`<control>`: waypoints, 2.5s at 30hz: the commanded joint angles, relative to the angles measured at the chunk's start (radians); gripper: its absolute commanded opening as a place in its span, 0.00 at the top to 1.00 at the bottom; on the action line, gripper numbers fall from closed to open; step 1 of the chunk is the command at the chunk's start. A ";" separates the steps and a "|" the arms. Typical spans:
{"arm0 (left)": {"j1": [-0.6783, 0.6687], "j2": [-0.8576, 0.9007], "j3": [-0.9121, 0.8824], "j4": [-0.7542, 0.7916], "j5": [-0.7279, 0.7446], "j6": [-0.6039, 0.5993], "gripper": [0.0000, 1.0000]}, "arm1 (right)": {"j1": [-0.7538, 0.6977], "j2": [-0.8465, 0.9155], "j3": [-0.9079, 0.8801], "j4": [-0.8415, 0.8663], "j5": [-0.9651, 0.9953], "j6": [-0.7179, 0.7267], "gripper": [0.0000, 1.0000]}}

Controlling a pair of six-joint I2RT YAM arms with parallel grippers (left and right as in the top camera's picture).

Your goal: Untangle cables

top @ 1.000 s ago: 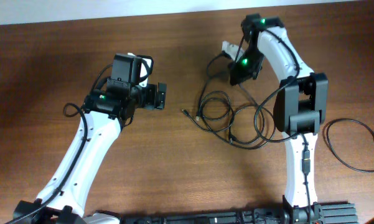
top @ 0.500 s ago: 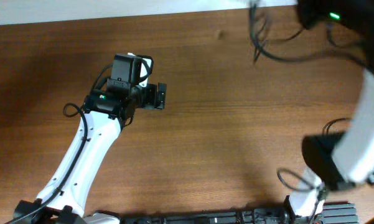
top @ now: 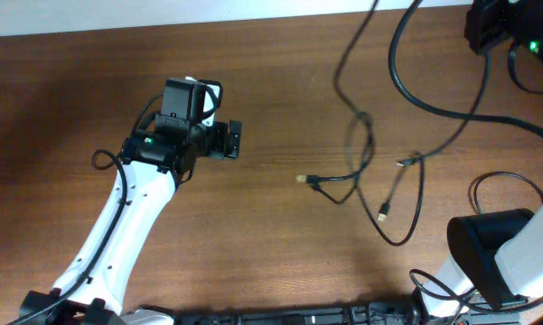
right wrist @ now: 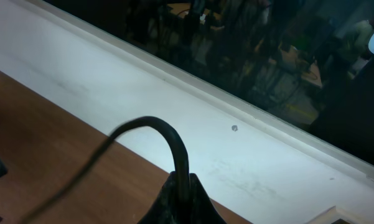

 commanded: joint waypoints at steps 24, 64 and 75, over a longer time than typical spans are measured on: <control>0.006 0.174 0.005 0.578 1.101 -0.167 0.01 | 0.004 -0.005 0.004 0.010 -0.194 0.047 0.96; 0.006 0.239 0.004 0.245 0.527 -0.113 0.01 | -0.426 0.079 -0.393 0.064 0.453 0.342 0.96; 0.006 0.239 0.004 0.232 0.408 -0.113 0.01 | -0.698 0.079 -0.779 0.275 0.206 0.484 0.96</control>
